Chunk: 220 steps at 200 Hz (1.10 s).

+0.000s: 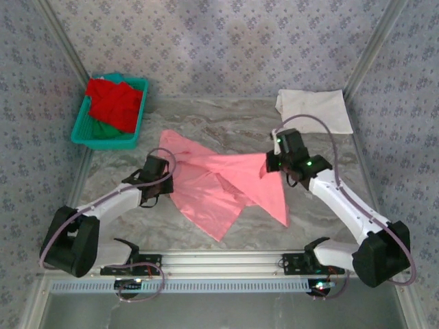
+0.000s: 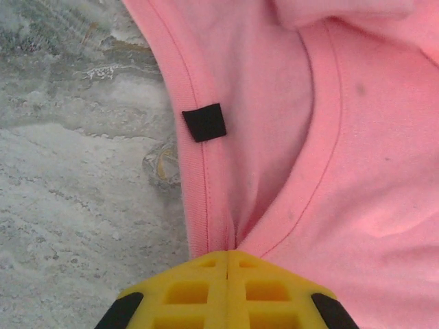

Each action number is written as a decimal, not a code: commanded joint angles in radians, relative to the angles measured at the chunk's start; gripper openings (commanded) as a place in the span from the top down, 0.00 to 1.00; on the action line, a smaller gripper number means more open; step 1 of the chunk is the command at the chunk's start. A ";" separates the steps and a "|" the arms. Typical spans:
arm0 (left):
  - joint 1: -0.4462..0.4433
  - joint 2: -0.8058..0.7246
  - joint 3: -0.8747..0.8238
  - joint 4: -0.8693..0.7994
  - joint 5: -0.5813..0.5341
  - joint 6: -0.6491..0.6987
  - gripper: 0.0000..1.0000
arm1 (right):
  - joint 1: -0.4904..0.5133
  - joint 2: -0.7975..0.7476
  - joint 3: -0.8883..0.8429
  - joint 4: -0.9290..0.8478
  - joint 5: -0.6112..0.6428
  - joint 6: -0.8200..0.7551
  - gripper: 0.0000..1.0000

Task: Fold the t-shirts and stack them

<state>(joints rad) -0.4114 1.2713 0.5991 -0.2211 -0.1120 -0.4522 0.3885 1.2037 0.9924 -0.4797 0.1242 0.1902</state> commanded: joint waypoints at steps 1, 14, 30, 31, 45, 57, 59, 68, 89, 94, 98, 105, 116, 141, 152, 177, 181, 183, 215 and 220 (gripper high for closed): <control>0.005 -0.046 -0.001 -0.053 0.033 0.031 1.00 | -0.122 -0.029 0.065 0.012 0.081 0.014 1.00; 0.005 -0.069 -0.005 -0.066 0.033 0.036 1.00 | -0.186 -0.028 0.090 0.033 0.065 0.036 1.00; 0.005 -0.103 -0.013 -0.085 0.024 0.037 1.00 | -0.234 -0.013 0.126 0.027 0.063 0.053 1.00; 0.005 -0.105 -0.013 -0.087 0.024 0.037 1.00 | -0.236 -0.013 0.127 0.026 0.065 0.054 1.00; 0.006 -0.137 -0.013 -0.120 0.006 0.035 1.00 | -0.259 -0.004 0.136 0.022 0.078 0.067 1.00; 0.007 -0.169 -0.014 -0.153 -0.001 0.030 1.00 | -0.277 0.000 0.128 0.021 0.078 0.082 1.00; 0.007 -0.174 -0.014 -0.160 -0.001 0.028 1.00 | -0.280 0.000 0.127 0.021 0.078 0.084 1.00; 0.007 -0.201 -0.018 -0.182 -0.001 0.021 1.00 | -0.291 0.000 0.118 0.025 0.075 0.094 1.00; 0.007 -0.245 -0.018 -0.219 0.005 0.006 1.00 | -0.301 0.000 0.095 0.046 0.072 0.103 1.00; 0.006 -0.249 -0.014 -0.226 0.010 0.008 1.00 | -0.301 0.000 0.090 0.050 0.074 0.106 1.00; 0.006 -0.252 -0.008 -0.229 0.016 0.011 1.00 | -0.301 0.002 0.086 0.052 0.074 0.109 1.00; 0.007 -0.254 0.004 -0.237 0.025 0.020 0.94 | -0.302 0.004 0.083 0.045 0.071 0.114 1.00; 0.006 -0.250 0.037 -0.258 0.042 0.037 0.72 | -0.307 0.010 0.078 0.035 0.064 0.116 1.00; 0.000 -0.229 0.138 -0.278 0.047 0.102 0.48 | -0.318 0.012 0.049 0.047 0.061 0.125 1.00; -0.020 -0.205 0.192 -0.247 0.048 0.144 0.46 | -0.325 0.020 0.042 0.051 0.053 0.131 0.91; -0.083 -0.014 0.353 -0.202 0.044 0.234 0.46 | -0.331 0.041 0.043 0.071 0.041 0.139 0.73; -0.090 0.029 0.385 -0.207 0.048 0.244 0.46 | -0.329 0.042 0.042 0.073 0.035 0.141 0.70; -0.093 0.052 0.402 -0.209 0.051 0.249 0.47 | -0.329 0.042 0.042 0.074 0.032 0.142 0.68; -0.105 0.312 0.552 -0.160 0.053 0.288 0.52 | -0.295 0.025 0.007 0.100 0.009 0.139 0.57; -0.101 0.341 0.569 -0.154 0.053 0.280 0.52 | -0.285 0.020 -0.004 0.104 0.008 0.137 0.56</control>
<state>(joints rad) -0.5179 1.4868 1.1118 -0.3943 -0.0673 -0.2253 0.0738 1.2434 1.0279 -0.4076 0.1535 0.3248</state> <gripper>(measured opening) 0.479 0.425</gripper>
